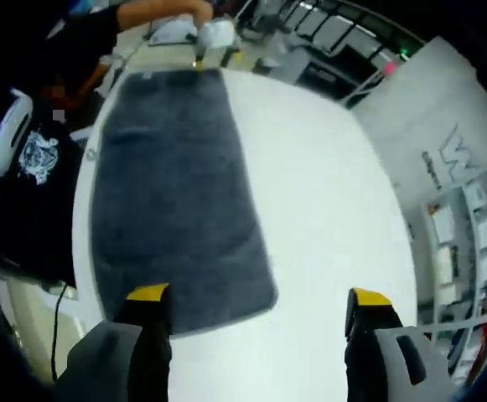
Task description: Open the folded towel by lifting each exposed corner and separating the folded layers until the towel lies flat within the target outline without major curled edges
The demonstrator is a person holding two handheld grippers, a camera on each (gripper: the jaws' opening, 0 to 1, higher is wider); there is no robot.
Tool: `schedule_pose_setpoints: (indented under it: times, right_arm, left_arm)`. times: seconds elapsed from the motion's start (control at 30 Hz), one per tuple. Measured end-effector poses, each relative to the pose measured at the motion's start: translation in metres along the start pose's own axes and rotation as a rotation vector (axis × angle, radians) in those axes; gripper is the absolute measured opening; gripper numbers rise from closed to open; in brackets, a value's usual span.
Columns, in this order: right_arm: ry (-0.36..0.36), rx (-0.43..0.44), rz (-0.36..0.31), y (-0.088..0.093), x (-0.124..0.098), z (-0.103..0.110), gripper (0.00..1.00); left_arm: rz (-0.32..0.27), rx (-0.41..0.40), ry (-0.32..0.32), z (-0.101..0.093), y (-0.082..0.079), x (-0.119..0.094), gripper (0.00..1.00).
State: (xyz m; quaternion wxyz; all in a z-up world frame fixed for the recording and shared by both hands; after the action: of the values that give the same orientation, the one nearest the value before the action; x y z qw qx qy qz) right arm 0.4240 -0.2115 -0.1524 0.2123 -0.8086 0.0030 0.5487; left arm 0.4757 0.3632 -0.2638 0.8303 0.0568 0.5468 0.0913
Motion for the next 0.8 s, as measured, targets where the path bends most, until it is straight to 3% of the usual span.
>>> schedule_pose_setpoints:
  times: [0.1,0.2,0.37,0.57,0.8]
  right_arm:
    - [-0.051,0.062,0.077,0.006,0.008,-0.006,0.80]
    - [-0.039,0.036,0.103,0.008,0.014,-0.009,0.73]
    - [-0.038,0.029,0.107,0.010,0.025,-0.008,0.68]
    - [-0.049,0.045,0.140,0.025,0.046,-0.005,0.61]
    - [-0.057,0.082,0.145,0.036,0.077,-0.008,0.49]
  left_arm:
    - [0.013,0.011,0.010,-0.001,-0.001,0.003,0.75]
    - [0.006,0.006,0.009,0.002,-0.002,0.005,0.73]
    - [0.009,0.014,0.024,0.005,-0.002,0.014,0.71]
    - [0.012,0.016,0.034,0.005,-0.001,0.021,0.66]
    - [0.023,0.010,0.043,0.004,0.000,0.033,0.52]
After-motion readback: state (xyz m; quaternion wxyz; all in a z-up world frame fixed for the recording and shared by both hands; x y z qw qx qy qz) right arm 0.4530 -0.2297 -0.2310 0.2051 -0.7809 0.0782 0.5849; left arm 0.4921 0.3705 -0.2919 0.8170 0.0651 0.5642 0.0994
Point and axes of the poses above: the point that each gripper's makers call its tool centre point, and the gripper's own axes: x roughly forward along the fingers, z roughly to its left, y roughly out of its underside, the point moved 10 cm from there along -x, roughly backward along the fingers, and after that the axes turned 8 degrees about x, right-handed, at the moved point
